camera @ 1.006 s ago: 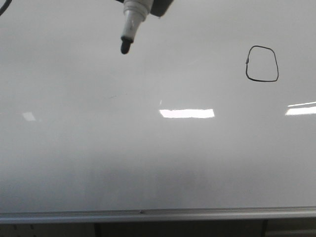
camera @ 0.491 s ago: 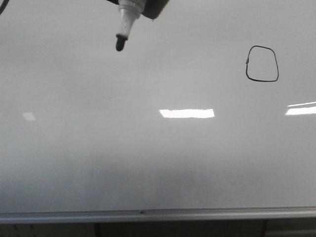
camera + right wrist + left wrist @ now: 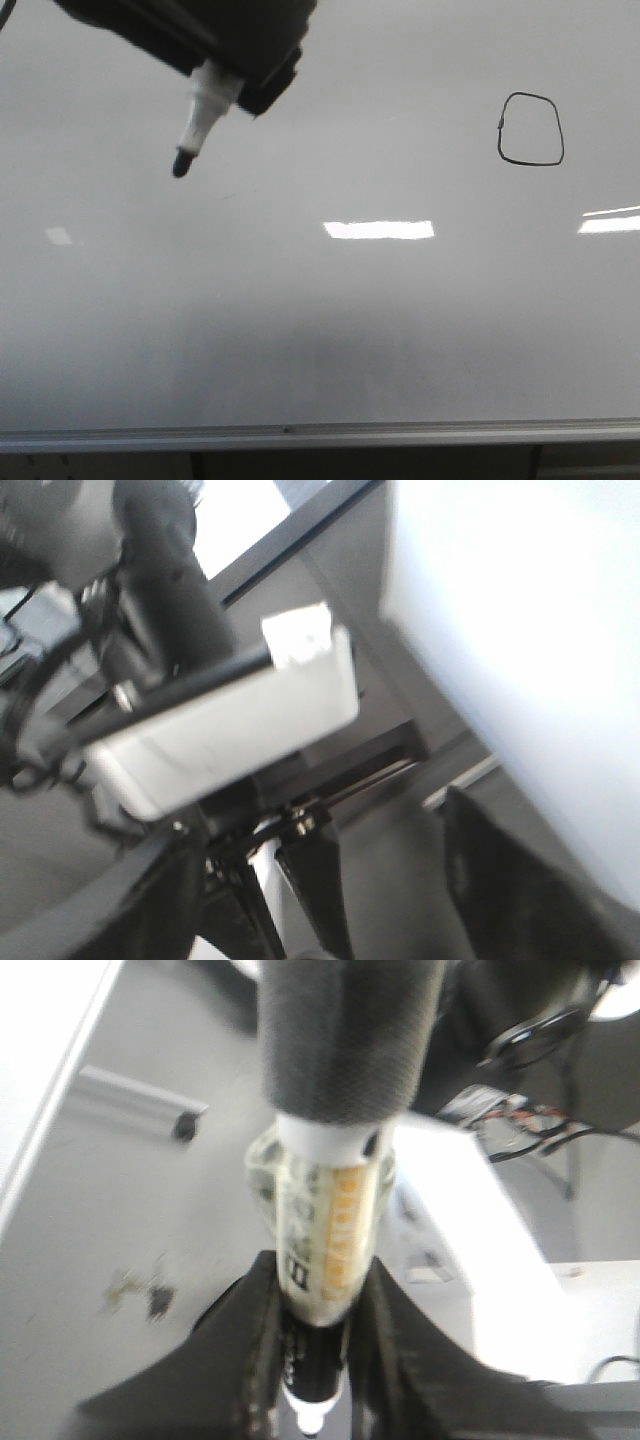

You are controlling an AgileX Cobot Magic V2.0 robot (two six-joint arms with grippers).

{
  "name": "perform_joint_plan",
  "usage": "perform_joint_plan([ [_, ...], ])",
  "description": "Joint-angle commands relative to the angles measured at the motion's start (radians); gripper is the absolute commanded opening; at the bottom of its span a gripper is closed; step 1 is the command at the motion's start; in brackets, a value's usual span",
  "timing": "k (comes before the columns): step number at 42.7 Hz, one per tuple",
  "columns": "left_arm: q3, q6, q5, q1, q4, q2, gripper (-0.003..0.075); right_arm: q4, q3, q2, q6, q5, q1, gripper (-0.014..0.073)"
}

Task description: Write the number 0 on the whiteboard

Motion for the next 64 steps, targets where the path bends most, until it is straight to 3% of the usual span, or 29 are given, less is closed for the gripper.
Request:
perform_joint_plan([
  [1, -0.029, -0.130, -0.114, 0.035, 0.080, -0.035, -0.0020, 0.026, -0.037, -0.070, -0.013, -0.135, 0.001, 0.0574],
  [10, -0.029, -0.388, -0.245, 0.240, 0.251, -0.035, -0.0019, -0.143, 0.092, -0.219, 0.035, -0.341, 0.001, 0.0443],
  [22, -0.029, -0.426, -0.270, 0.515, 0.350, -0.032, -0.0019, -0.160, 0.465, -0.529, 0.035, -0.609, 0.001, 0.0250],
  [32, -0.029, -0.508, -0.353, 0.637, 0.438, 0.006, -0.0019, -0.159, 0.690, -0.802, 0.034, -0.588, 0.001, -0.0077],
  [44, -0.029, -0.516, -0.496, 0.649, 0.453, 0.130, -0.0019, -0.158, 0.784, -1.016, 0.035, -0.591, 0.001, -0.0069],
  [51, -0.029, -0.516, -0.581, 0.649, 0.453, 0.190, -0.0019, -0.158, 0.784, -1.029, 0.035, -0.587, 0.001, -0.0069],
  [64, -0.029, -0.516, -0.613, 0.649, 0.453, 0.245, -0.0015, -0.158, 0.784, -1.029, 0.035, -0.586, 0.001, -0.0069],
])
